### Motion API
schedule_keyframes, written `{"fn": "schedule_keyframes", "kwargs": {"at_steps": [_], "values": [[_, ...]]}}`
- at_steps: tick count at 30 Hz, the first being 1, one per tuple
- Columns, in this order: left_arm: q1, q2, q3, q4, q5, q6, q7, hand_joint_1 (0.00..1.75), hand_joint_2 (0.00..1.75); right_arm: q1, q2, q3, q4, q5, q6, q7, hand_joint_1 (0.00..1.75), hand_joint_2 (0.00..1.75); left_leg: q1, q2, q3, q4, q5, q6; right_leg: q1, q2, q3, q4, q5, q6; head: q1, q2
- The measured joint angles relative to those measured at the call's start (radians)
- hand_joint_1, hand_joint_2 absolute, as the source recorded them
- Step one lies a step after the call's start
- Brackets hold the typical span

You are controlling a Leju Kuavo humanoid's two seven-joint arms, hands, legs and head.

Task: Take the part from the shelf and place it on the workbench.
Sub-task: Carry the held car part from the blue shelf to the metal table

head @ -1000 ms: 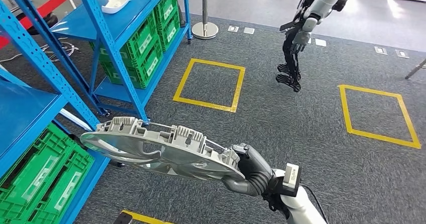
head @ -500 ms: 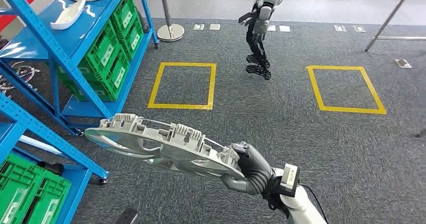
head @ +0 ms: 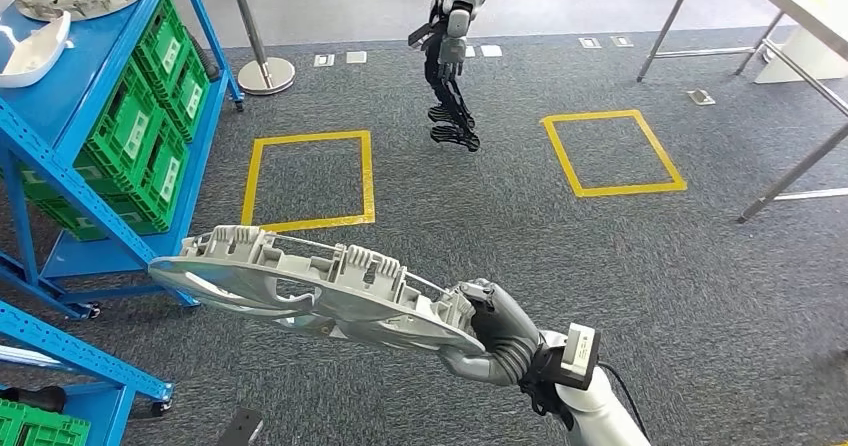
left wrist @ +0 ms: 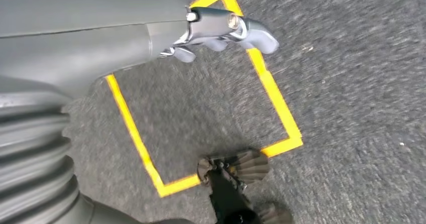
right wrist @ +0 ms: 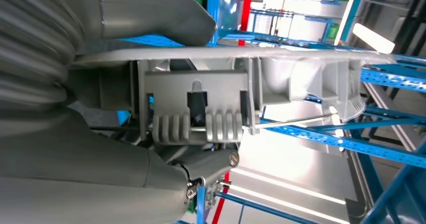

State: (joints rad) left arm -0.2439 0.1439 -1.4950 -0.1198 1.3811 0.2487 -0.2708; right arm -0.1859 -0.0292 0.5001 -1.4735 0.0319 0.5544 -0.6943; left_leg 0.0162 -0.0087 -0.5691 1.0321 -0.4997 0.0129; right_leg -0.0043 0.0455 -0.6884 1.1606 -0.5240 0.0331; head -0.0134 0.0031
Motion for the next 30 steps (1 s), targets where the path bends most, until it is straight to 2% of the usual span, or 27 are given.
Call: {"fn": "schedule_keyframes", "kwargs": {"at_steps": [1,2,3,4,5,7,8,9,11,12,13,14,15,16,17,18,19,20,21,22,23,24,25,26,27,28,30], "values": [[0.002,0.002,0.000,0.001,0.002,0.003,0.000,0.00,1.75,-0.002,0.000,0.001,0.000,0.000,0.000,0.000,1.75,1.75,-0.003,0.014,0.000,0.000,-0.001,0.003,0.000,-0.022,-0.034,0.071,-0.031,0.002,0.004,0.000],[0.004,0.003,0.000,0.001,0.005,0.004,0.001,0.00,1.75,-0.002,0.000,0.001,0.000,0.000,-0.001,0.000,1.75,1.75,-0.006,0.028,0.000,0.000,-0.002,0.004,-0.001,-0.033,-0.061,0.128,-0.051,0.002,0.004,0.000],[0.005,0.004,0.001,0.002,0.010,0.004,0.001,0.00,1.75,-0.002,0.000,0.002,0.001,-0.001,-0.002,0.000,1.75,1.75,-0.008,0.041,0.000,0.000,-0.003,0.005,-0.001,-0.038,-0.073,0.154,-0.054,0.001,0.005,0.000],[0.005,0.005,0.002,0.002,0.014,0.005,0.001,0.00,1.75,-0.001,0.000,0.002,0.001,-0.001,-0.002,0.001,1.75,1.75,-0.009,0.054,0.000,0.000,-0.003,0.006,0.000,-0.041,-0.063,0.138,-0.038,-0.001,0.006,0.000],[0.004,0.005,0.003,0.002,0.017,0.005,0.000,0.00,1.75,-0.001,0.000,0.002,0.001,-0.001,-0.003,0.001,1.75,1.75,-0.011,0.066,0.001,0.000,-0.004,0.006,0.002,-0.047,-0.033,0.084,-0.009,-0.006,0.006,0.000],[0.003,0.006,0.004,0.002,0.021,0.005,0.000,0.00,1.75,-0.004,0.000,0.002,0.001,-0.002,-0.002,0.001,1.75,1.75,-0.014,0.089,0.005,0.000,-0.008,0.002,0.012,-0.087,0.047,-0.063,0.044,-0.020,0.006,0.000],[0.004,0.007,0.004,0.002,0.023,0.006,0.000,0.00,1.75,-0.007,0.001,0.003,0.001,-0.004,-0.001,0.001,1.75,1.75,-0.015,0.099,0.007,0.000,-0.009,-0.001,0.018,-0.104,0.073,-0.112,0.056,-0.027,0.006,0.000],[0.004,0.008,0.004,0.002,0.026,0.006,0.000,0.00,1.75,-0.010,0.002,0.003,0.002,-0.006,0.000,0.001,1.75,1.75,-0.015,0.108,0.008,0.000,-0.011,-0.006,0.023,-0.113,0.083,-0.135,0.059,-0.033,0.006,0.000],[0.004,0.009,0.005,0.002,0.031,0.008,0.000,0.00,1.75,-0.016,0.003,0.004,0.004,-0.008,0.002,0.001,1.75,1.75,-0.015,0.129,0.012,-0.004,-0.013,-0.016,0.026,-0.092,0.082,-0.142,0.062,-0.042,0.006,0.000],[0.003,0.010,0.005,0.002,0.032,0.010,0.000,0.00,1.75,-0.019,0.004,0.004,0.005,-0.009,0.002,0.001,1.75,1.75,-0.014,0.128,0.015,-0.002,-0.016,-0.021,0.023,-0.080,0.085,-0.148,0.066,-0.046,0.006,0.000],[0.002,0.011,0.005,0.002,0.033,0.011,0.000,0.00,1.75,-0.024,0.005,0.005,0.007,-0.010,0.002,0.002,1.75,1.75,-0.012,0.110,0.012,0.012,-0.027,-0.025,0.019,-0.069,0.089,-0.155,0.071,-0.051,0.005,0.000],[0.003,0.013,0.005,0.002,0.032,0.012,0.001,0.00,1.75,-0.030,0.008,0.006,0.010,-0.010,0.002,0.002,1.75,1.75,-0.011,0.082,0.000,0.045,-0.047,-0.030,0.013,-0.059,0.093,-0.161,0.075,-0.055,0.003,0.000],[0.005,0.015,0.005,0.002,0.030,0.013,0.003,0.00,1.75,-0.035,0.011,0.007,0.013,-0.010,0.002,0.003,1.75,1.75,-0.007,0.049,-0.024,0.099,-0.076,-0.033,0.010,-0.048,0.095,-0.164,0.077,-0.057,-0.001,0.000],[0.008,0.016,0.005,0.002,0.028,0.014,0.005,0.00,1.75,-0.040,0.013,0.009,0.016,-0.011,0.002,0.003,1.75,1.75,-0.006,0.025,-0.056,0.167,-0.107,-0.037,0.008,-0.035,0.095,-0.164,0.077,-0.058,-0.005,0.000],[0.012,0.018,0.005,0.002,0.025,0.015,0.007,0.00,1.75,-0.041,0.016,0.011,0.019,-0.011,0.002,0.002,1.75,1.75,-0.005,0.015,-0.088,0.228,-0.129,-0.040,0.007,-0.022,0.095,-0.163,0.077,-0.059,-0.008,0.000],[0.016,0.019,0.005,0.002,0.023,0.016,0.006,0.00,1.75,-0.042,0.017,0.013,0.022,-0.010,0.001,0.002,1.75,1.75,-0.004,0.012,-0.110,0.265,-0.135,-0.043,0.006,-0.008,0.095,-0.161,0.077,-0.058,-0.010,0.000],[0.018,0.021,0.005,0.003,0.021,0.018,0.005,0.00,1.75,-0.042,0.017,0.013,0.025,-0.009,0.001,0.002,1.75,1.75,-0.003,0.011,-0.115,0.265,-0.121,-0.045,0.005,0.005,0.095,-0.159,0.076,-0.057,-0.011,0.000],[0.019,0.023,0.005,0.003,0.021,0.019,0.002,0.00,1.75,-0.041,0.017,0.013,0.028,-0.008,0.001,0.002,1.75,1.75,0.000,0.008,-0.100,0.225,-0.088,-0.047,0.003,0.019,0.095,-0.155,0.074,-0.054,-0.012,0.000],[0.020,0.025,0.005,0.003,0.021,0.021,0.000,0.00,1.75,-0.041,0.017,0.014,0.029,-0.007,0.000,0.003,1.75,1.75,0.004,-0.006,-0.071,0.157,-0.049,-0.051,0.001,0.032,0.094,-0.149,0.071,-0.049,-0.013,0.000],[0.020,0.026,0.005,0.003,0.020,0.023,-0.002,0.00,1.75,-0.041,0.017,0.014,0.030,-0.006,0.000,0.002,1.75,1.75,0.010,-0.032,-0.042,0.091,-0.023,-0.054,0.000,0.044,0.091,-0.142,0.067,-0.043,-0.015,0.000],[0.020,0.026,0.005,0.003,0.019,0.025,-0.004,0.00,1.75,-0.042,0.018,0.014,0.030,-0.006,0.000,0.002,1.75,1.75,0.014,-0.053,-0.020,0.042,-0.006,-0.052,-0.001,0.056,0.086,-0.135,0.065,-0.036,-0.016,0.000],[0.020,0.027,0.005,0.003,0.018,0.027,-0.005,0.00,1.75,-0.042,0.018,0.014,0.030,-0.006,0.000,0.001,1.75,1.75,0.015,-0.069,-0.009,0.017,-0.003,-0.048,-0.002,0.068,0.080,-0.131,0.065,-0.028,-0.017,0.000],[0.020,0.026,0.005,0.003,0.016,0.029,-0.006,0.00,1.75,-0.042,0.019,0.014,0.030,-0.006,0.000,0.001,1.75,1.75,0.013,-0.073,-0.008,0.013,-0.007,-0.040,-0.003,0.078,0.075,-0.130,0.067,-0.021,-0.017,0.000],[0.020,0.027,0.004,0.003,0.014,0.031,-0.007,0.00,1.75,-0.041,0.019,0.014,0.030,-0.006,0.000,0.002,1.75,1.75,0.012,-0.060,-0.009,0.013,-0.004,-0.030,-0.004,0.089,0.070,-0.132,0.071,-0.014,-0.017,0.000],[0.020,0.026,0.004,0.003,0.012,0.032,-0.007,0.00,1.75,-0.041,0.019,0.015,0.030,-0.006,0.000,0.002,1.75,1.75,0.010,-0.048,-0.008,0.012,-0.002,-0.022,-0.005,0.084,0.068,-0.131,0.072,-0.009,-0.016,0.000],[0.019,0.027,0.004,0.004,0.010,0.034,-0.007,0.00,1.75,-0.042,0.019,0.015,0.030,-0.006,0.000,0.002,1.75,1.75,0.009,-0.036,-0.008,0.010,0.000,-0.015,-0.005,0.061,0.061,-0.120,0.065,-0.005,-0.013,0.000],[0.020,0.027,0.003,0.004,0.008,0.036,-0.007,0.00,1.75,-0.046,0.020,0.017,0.030,-0.005,0.000,0.002,1.75,1.75,0.006,-0.010,-0.007,0.007,0.001,-0.003,-0.002,-0.005,0.023,-0.041,0.021,0.000,-0.004,0.000]]}}
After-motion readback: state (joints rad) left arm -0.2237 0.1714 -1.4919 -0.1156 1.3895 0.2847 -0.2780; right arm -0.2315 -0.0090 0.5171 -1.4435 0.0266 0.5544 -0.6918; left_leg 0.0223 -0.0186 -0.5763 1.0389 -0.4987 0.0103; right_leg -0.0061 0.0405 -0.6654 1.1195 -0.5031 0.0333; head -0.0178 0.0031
